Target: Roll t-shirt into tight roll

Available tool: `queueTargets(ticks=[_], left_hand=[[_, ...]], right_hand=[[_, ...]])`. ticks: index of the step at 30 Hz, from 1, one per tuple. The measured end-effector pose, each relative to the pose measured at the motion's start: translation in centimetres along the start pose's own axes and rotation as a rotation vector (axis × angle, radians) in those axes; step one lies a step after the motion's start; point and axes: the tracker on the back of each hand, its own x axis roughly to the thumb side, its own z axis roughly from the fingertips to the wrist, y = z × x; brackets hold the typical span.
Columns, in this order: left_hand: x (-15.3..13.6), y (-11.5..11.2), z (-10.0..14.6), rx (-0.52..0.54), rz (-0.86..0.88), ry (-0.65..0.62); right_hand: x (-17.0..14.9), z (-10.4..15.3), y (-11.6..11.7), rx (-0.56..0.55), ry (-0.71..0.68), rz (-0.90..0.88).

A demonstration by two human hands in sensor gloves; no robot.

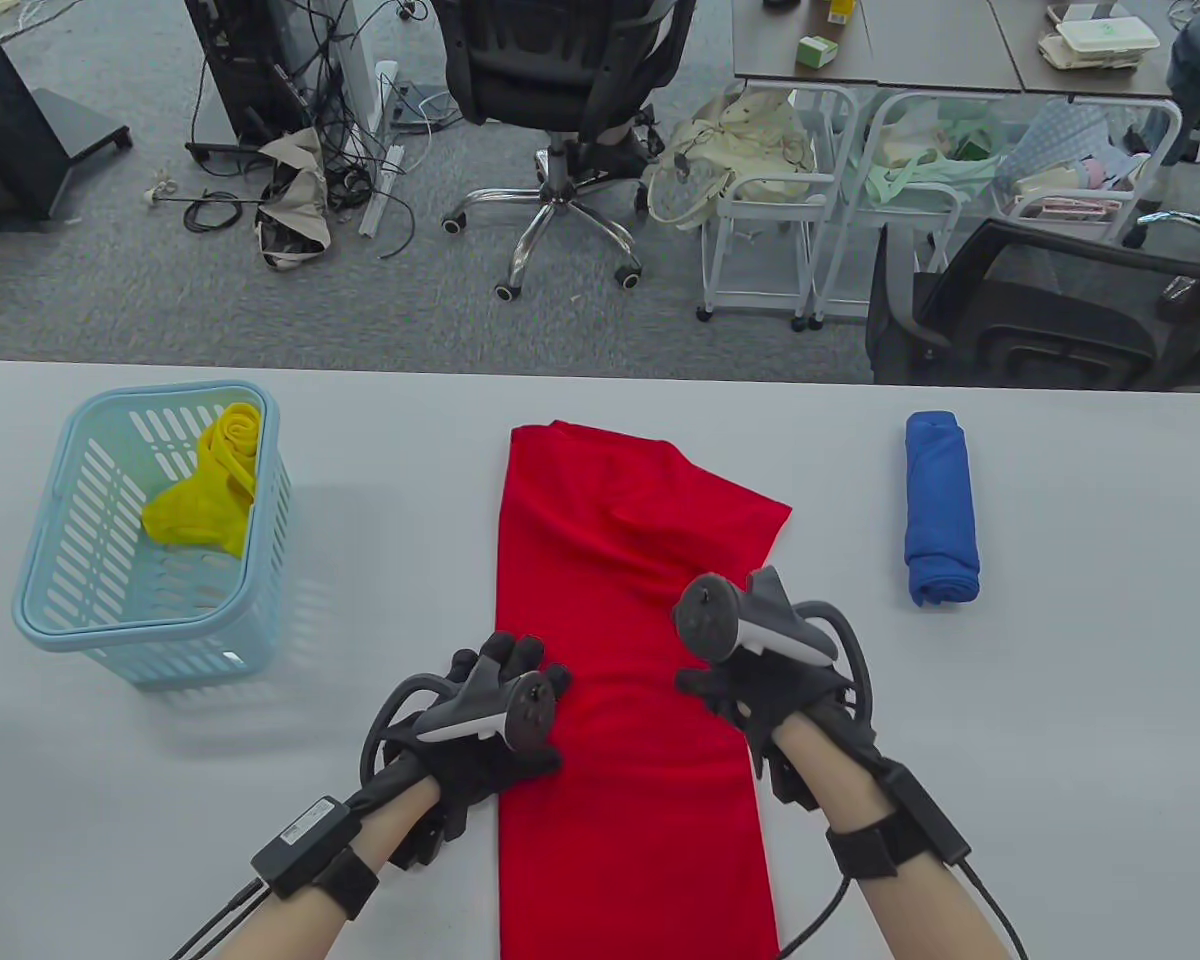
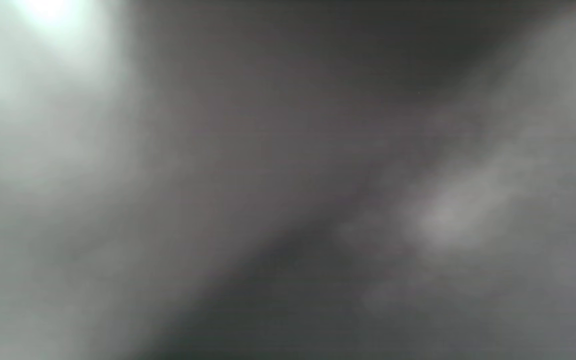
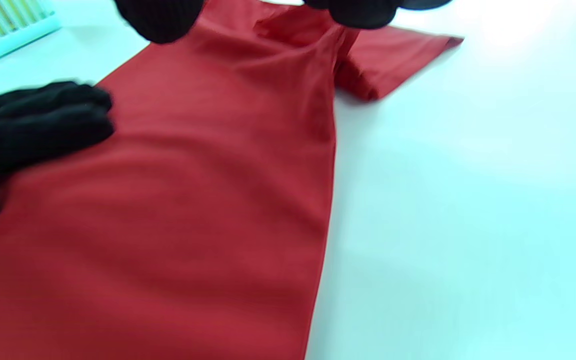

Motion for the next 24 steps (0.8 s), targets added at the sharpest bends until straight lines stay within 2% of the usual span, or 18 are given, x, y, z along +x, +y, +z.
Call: queueTargets(ticks=[2,5,10,13,15,18,21,23,24], left_hand=[[0.0,0.0,0.0,-0.001,-0.007,0.001],[0.0,0.0,0.0,0.0,-0.006,0.0],[0.0,0.1,-0.1,-0.009,-0.017,0.001],[0.0,0.2,-0.1,-0.013,-0.022,0.002],[0.0,0.2,-0.1,-0.014,-0.021,0.002],[0.1,0.2,-0.1,-0.012,-0.024,0.002],[0.1,0.2,-0.1,-0.015,-0.026,0.004],[0.1,0.2,-0.1,-0.015,-0.026,0.006],[0.1,0.2,0.0,-0.016,-0.029,0.008]], right_hand=[[-0.6,-2.3,-1.6,-0.041,0.072,-0.03],[-1.5,-6.1,-2.3,0.019,0.143,-0.079],[-2.1,-11.0,-1.0,0.108,0.207,-0.095],[-2.0,-13.0,0.0,0.106,0.263,-0.058],[-2.1,-13.6,0.1,0.045,0.315,-0.008],[-3.2,-13.3,-0.9,-0.078,0.348,-0.068],[-6.2,-12.1,-2.2,-0.182,0.403,-0.277],[-8.9,-11.4,-1.7,-0.198,0.469,-0.504],[-10.2,-11.2,-0.9,-0.164,0.516,-0.554]])
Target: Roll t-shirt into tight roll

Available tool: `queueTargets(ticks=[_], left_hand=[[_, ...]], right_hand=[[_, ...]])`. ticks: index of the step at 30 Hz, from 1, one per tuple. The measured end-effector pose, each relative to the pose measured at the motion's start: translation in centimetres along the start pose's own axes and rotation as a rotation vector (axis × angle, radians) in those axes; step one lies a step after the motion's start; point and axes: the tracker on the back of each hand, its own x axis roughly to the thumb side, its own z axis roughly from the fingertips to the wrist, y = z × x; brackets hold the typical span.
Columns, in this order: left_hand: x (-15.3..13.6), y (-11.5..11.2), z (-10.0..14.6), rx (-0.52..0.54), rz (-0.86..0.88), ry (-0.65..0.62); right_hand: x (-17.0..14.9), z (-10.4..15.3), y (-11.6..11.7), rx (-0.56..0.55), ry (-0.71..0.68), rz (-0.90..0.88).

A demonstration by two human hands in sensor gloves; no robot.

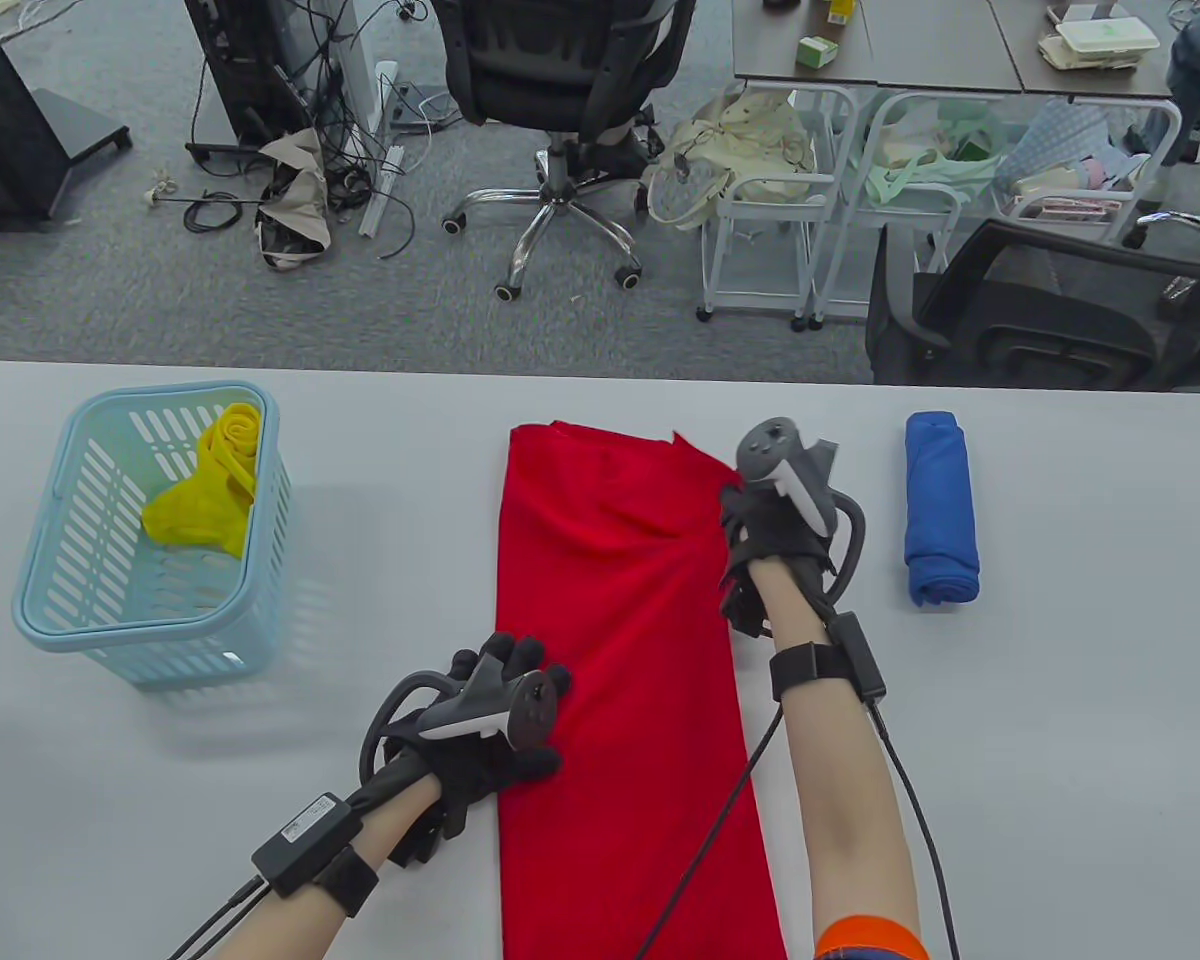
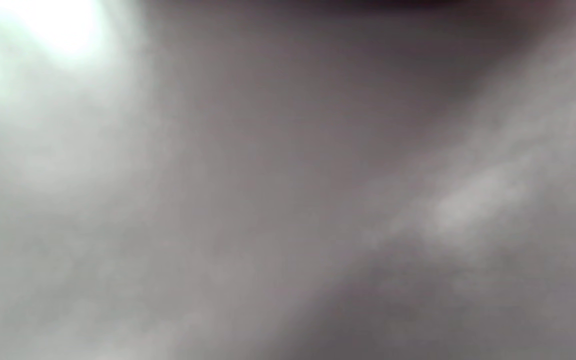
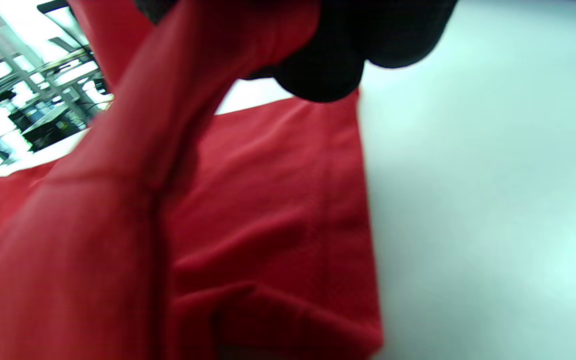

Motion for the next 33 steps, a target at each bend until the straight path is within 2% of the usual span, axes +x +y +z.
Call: queueTargets(ticks=[4,7,12,15,17,25,28,30,33], left_hand=[[0.0,0.0,0.0,-0.008,-0.001,0.0],[0.1,0.0,0.0,-0.014,-0.003,-0.001],[0.1,0.0,0.0,-0.019,0.002,-0.002],[0.1,0.0,0.0,-0.022,0.005,-0.005],[0.1,0.0,0.0,-0.024,0.009,-0.006],[0.0,0.0,0.0,-0.026,0.01,-0.007],[0.0,0.0,0.0,-0.026,0.011,-0.008],[0.0,0.0,0.0,-0.026,0.011,-0.008],[0.0,0.1,0.1,-0.03,0.009,-0.008]], right_hand=[[-3.7,-1.0,0.7,0.003,0.142,0.197],[-4.1,-0.6,0.3,0.018,0.112,0.127],[-2.8,-0.3,0.6,0.039,0.082,0.206],[-1.5,-0.5,2.0,0.07,0.085,0.266],[-0.6,-0.6,2.9,0.037,0.104,0.332],[1.5,-0.1,3.2,-0.005,0.081,0.404],[1.2,-0.1,3.0,0.009,0.094,0.368],[0.9,0.5,2.2,-0.002,0.08,0.259],[1.9,2.6,0.2,-0.023,-0.057,0.097]])
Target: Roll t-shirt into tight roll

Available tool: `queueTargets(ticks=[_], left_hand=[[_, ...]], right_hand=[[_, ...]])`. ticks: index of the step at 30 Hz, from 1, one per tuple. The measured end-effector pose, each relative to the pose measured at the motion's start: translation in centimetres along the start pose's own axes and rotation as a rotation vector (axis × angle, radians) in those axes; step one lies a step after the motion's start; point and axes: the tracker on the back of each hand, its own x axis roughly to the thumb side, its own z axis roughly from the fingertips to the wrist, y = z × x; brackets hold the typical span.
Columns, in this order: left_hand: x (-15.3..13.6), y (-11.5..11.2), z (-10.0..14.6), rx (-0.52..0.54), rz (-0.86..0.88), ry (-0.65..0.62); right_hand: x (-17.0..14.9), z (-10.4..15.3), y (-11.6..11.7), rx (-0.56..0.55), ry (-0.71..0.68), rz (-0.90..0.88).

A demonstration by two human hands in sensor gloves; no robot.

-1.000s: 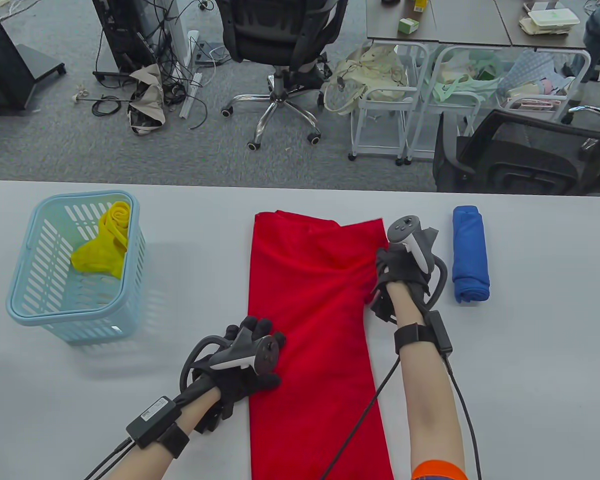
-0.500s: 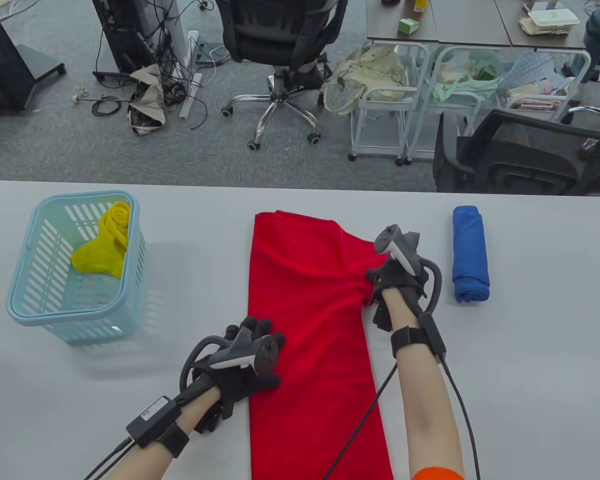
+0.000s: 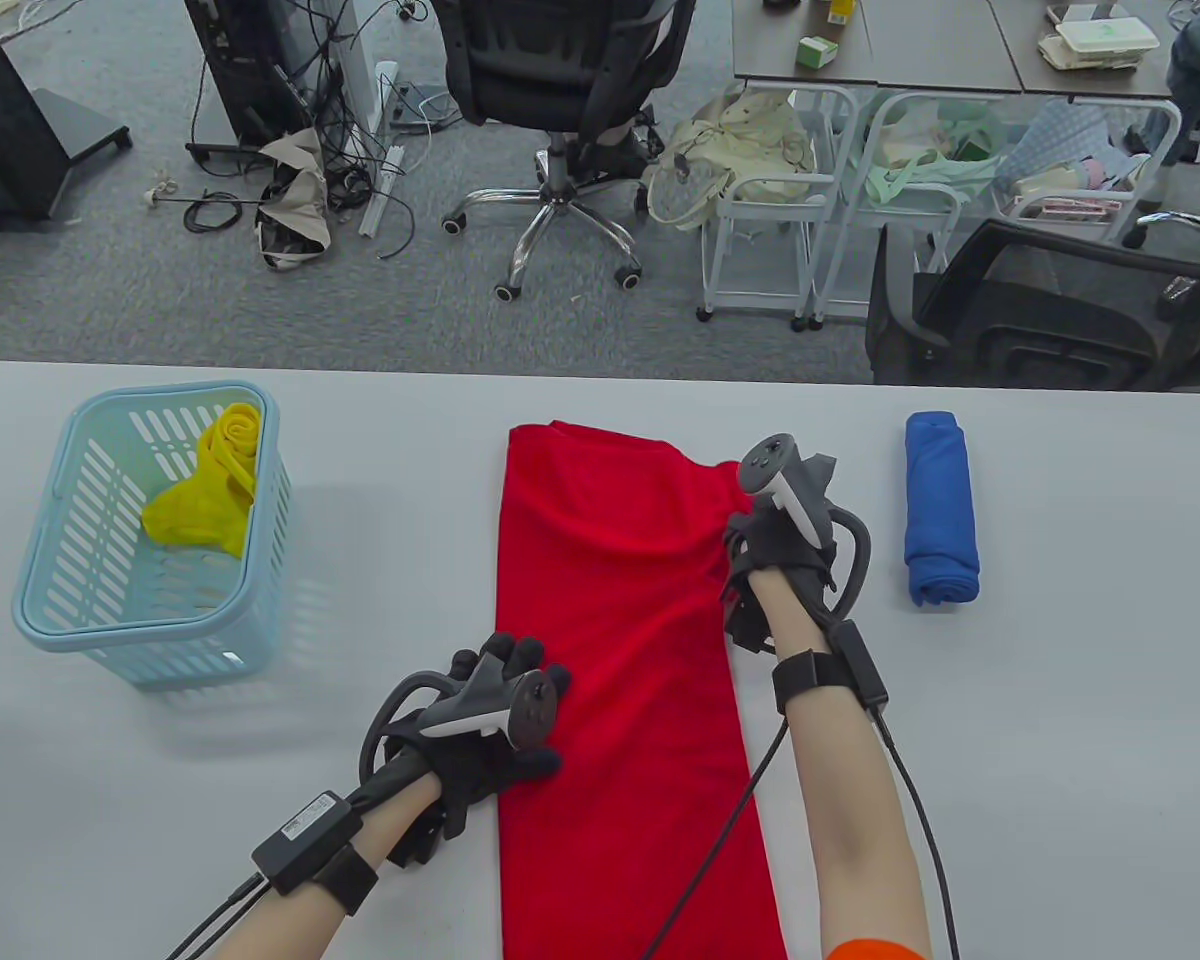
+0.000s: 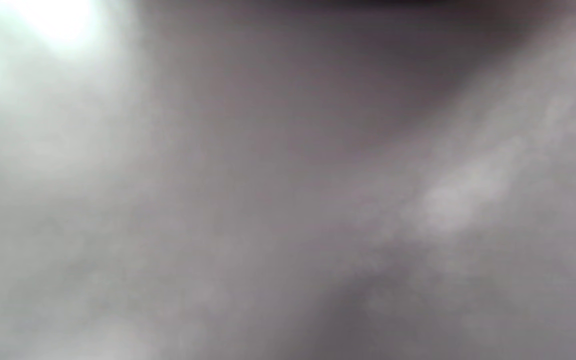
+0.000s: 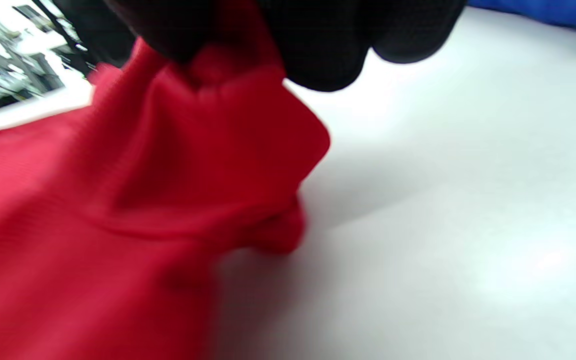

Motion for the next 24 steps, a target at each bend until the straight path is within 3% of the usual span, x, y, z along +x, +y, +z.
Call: queueTargets(ticks=[2,3,5,9,13,18,20,21,24], left_hand=[[0.0,0.0,0.0,-0.001,0.002,-0.001],[0.0,0.0,0.0,-0.001,0.002,0.0],[0.0,0.0,0.0,-0.001,0.002,0.0],[0.0,0.0,0.0,-0.001,0.003,0.002],[0.0,0.0,0.0,-0.001,0.003,0.002],[0.0,0.2,0.1,0.004,-0.009,0.008],[-0.3,0.6,0.1,0.025,-0.057,0.075],[-0.6,1.1,0.2,0.05,-0.094,0.143],[-1.3,1.6,0.3,0.086,-0.096,0.189]], right_hand=[[1.4,1.7,-1.0,0.144,-0.313,-0.163],[2.0,2.8,-1.2,0.244,-0.379,-0.22],[2.8,4.4,-1.5,0.316,-0.465,-0.188],[3.3,5.1,-1.3,0.184,-0.416,0.06],[3.3,4.9,1.5,0.282,-0.45,0.147],[3.6,5.5,8.2,0.492,-0.485,0.473],[3.5,5.6,9.9,0.478,-0.453,0.57],[3.6,5.6,10.1,0.413,-0.439,0.614],[4.0,4.5,9.9,0.395,-0.376,0.59]])
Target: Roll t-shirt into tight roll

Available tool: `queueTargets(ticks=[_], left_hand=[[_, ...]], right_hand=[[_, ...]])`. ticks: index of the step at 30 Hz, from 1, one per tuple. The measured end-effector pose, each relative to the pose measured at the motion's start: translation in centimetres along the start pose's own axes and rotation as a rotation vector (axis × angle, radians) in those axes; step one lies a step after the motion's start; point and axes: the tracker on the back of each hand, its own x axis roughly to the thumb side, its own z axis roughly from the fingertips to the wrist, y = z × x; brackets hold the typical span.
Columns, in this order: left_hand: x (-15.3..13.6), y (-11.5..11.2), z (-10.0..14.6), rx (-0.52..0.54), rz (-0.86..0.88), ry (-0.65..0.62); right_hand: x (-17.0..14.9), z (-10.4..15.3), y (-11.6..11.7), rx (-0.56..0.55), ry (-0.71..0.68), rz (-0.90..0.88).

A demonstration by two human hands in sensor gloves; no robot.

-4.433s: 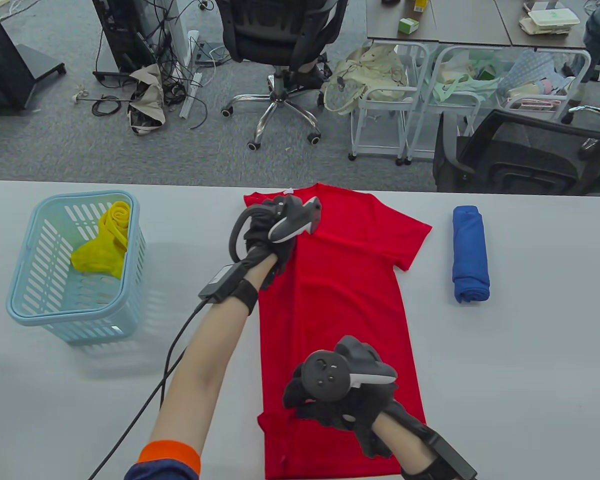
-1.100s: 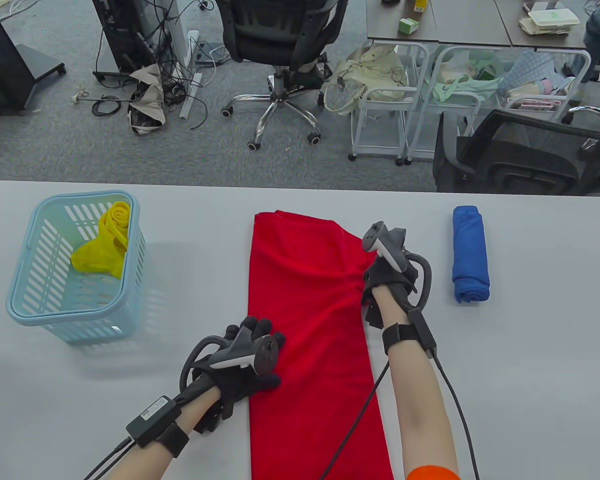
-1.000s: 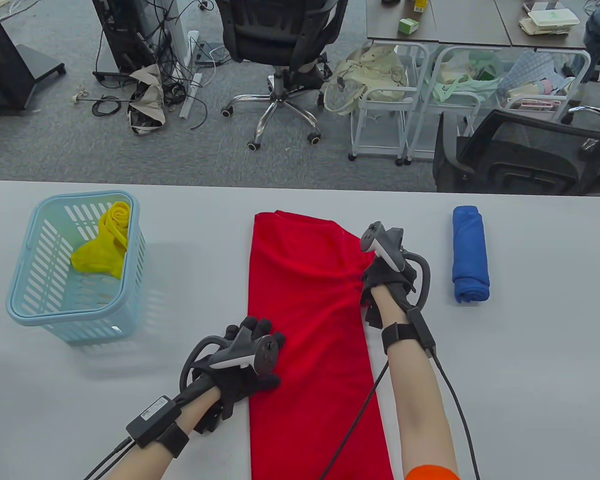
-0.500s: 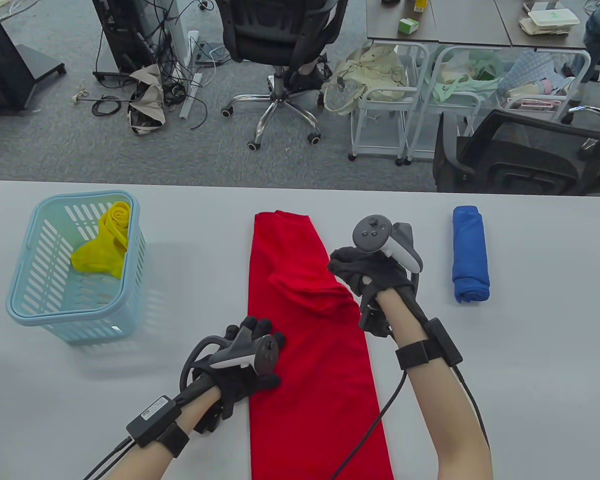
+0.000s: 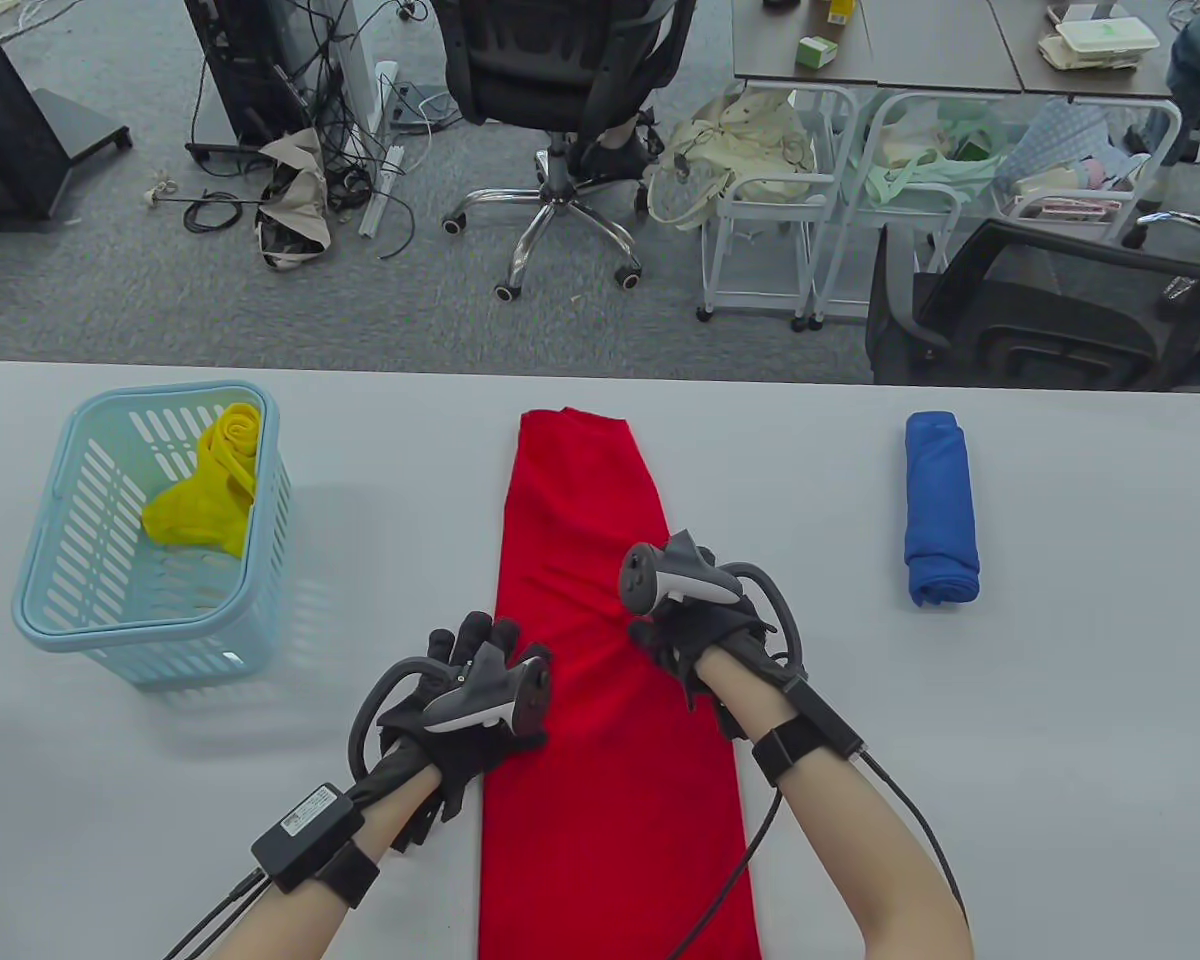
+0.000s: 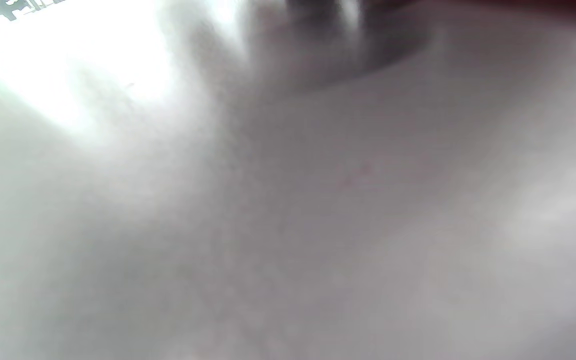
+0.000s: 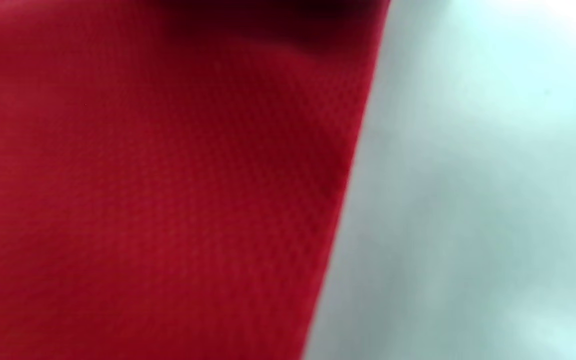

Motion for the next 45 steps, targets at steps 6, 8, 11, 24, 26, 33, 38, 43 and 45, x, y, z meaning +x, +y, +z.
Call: queueTargets(ticks=[6,8,11,24,26,33,38,43,45], left_hand=[[-0.5,-0.2,0.1,0.002,0.025,-0.002],[-0.5,-0.1,0.3,0.011,0.024,0.002],[-0.6,0.2,1.1,0.02,0.055,-0.024],[2.9,-1.0,2.6,-0.204,0.113,-0.163],[3.0,-1.1,1.9,-0.217,0.015,-0.122],[1.3,0.4,-1.7,-0.266,0.017,-0.104],[-0.3,1.8,-4.6,-0.268,0.009,-0.032],[-1.0,2.5,-5.9,-0.272,0.035,-0.011],[-1.0,2.8,-5.7,-0.259,0.041,0.002]], right_hand=[[-1.1,-1.8,-1.5,0.027,0.04,-0.068],[-1.5,-1.9,-1.6,0.039,0.036,-0.106],[-1.8,-0.5,-1.6,-0.013,-0.005,-0.151],[1.2,9.7,7.0,0.037,-0.196,0.1],[0.9,9.1,8.0,0.069,-0.179,0.122],[-0.6,6.2,5.9,0.073,-0.17,0.0],[-1.1,3.9,4.3,0.073,-0.139,-0.067],[-1.5,2.4,2.9,0.089,-0.112,-0.09],[-1.5,2.2,2.6,0.095,-0.105,-0.09]])
